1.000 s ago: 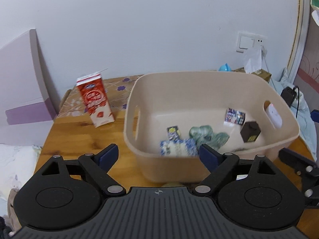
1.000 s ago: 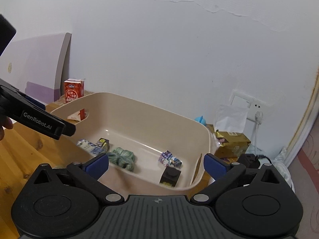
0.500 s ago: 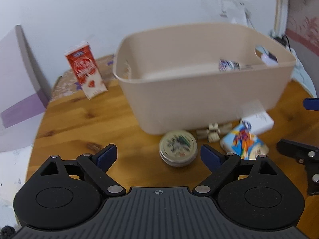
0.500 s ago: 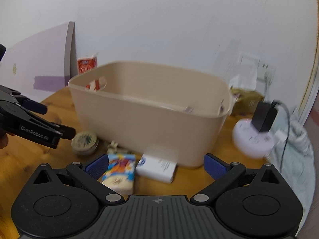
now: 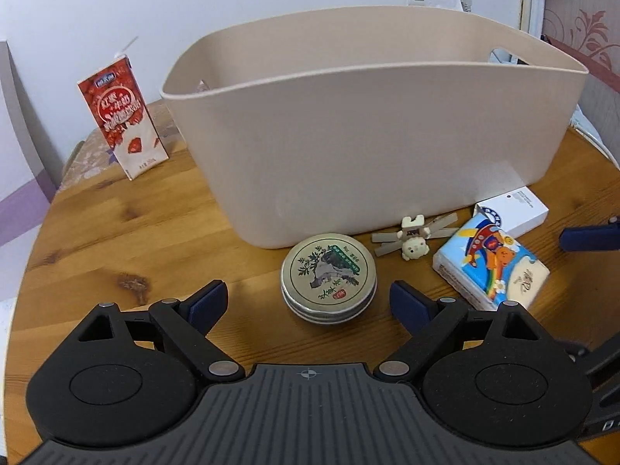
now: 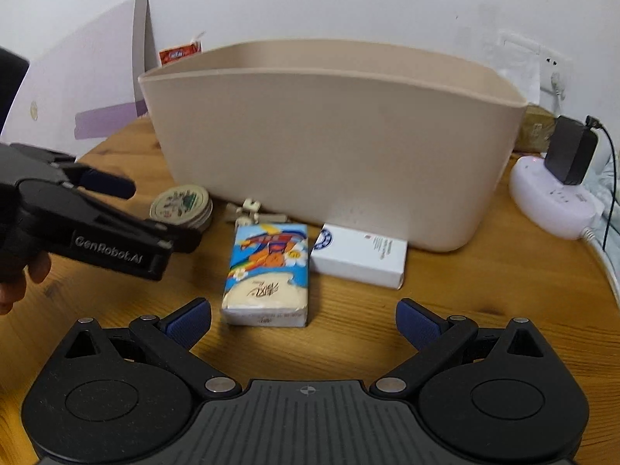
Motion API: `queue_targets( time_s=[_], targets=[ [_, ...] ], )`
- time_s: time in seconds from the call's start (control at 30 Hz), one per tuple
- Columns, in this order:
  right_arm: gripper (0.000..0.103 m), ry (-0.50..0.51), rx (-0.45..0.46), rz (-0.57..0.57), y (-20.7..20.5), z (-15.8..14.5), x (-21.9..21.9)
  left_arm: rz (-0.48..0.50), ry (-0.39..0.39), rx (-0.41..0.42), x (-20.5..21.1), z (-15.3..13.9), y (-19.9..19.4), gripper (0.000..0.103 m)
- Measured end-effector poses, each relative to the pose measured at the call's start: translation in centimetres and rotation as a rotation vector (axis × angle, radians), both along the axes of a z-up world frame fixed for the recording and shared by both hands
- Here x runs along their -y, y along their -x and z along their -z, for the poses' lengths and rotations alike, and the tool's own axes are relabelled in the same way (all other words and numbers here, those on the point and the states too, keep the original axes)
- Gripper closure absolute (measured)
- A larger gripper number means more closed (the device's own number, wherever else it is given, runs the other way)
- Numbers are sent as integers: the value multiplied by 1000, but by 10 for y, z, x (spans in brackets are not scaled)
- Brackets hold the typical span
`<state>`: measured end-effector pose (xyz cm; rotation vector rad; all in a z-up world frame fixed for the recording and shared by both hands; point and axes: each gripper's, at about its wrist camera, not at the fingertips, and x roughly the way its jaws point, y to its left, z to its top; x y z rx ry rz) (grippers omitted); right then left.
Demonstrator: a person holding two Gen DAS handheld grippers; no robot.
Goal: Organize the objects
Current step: 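Move both tools toward the round tin and tissue pack, then grasp the round green-lidded tin with the left tool while the right tool grasps the tissue pack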
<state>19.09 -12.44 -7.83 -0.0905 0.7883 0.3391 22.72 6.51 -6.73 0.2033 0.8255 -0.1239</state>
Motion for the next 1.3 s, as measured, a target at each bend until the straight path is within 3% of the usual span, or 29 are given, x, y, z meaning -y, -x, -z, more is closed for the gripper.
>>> queue_targets(
  time_s=[0.17,0.23,0.37,0.43,0.5,0.73,0.97,1.3],
  targets=[
    [0,7,23,-4,-4,4,-10,-8,22,53,-9,3,-4,11],
    [6,24,44,-2,-3,5,-14,-6,44,57,-13,4,-6,15],
    [25,21,65,-7,-3,4,-17,36,97,58,-16,4,-6,30],
    [46,21,71,-11,-1,1,-18,59,122,53,-16,3,-5,46],
    [59,22,73,-18,0,-2,-19,76,126,47,-13,2,-3,47],
    [60,14,50,-21,8,-7,-12,43,42,59,1,-1,15,48],
    [60,-5,79,-31,28,-24,1,20,26,44,2,-9,36,48],
    [61,-32,161,-19,61,-60,28,34,14,108,14,-32,70,48]
  ],
)
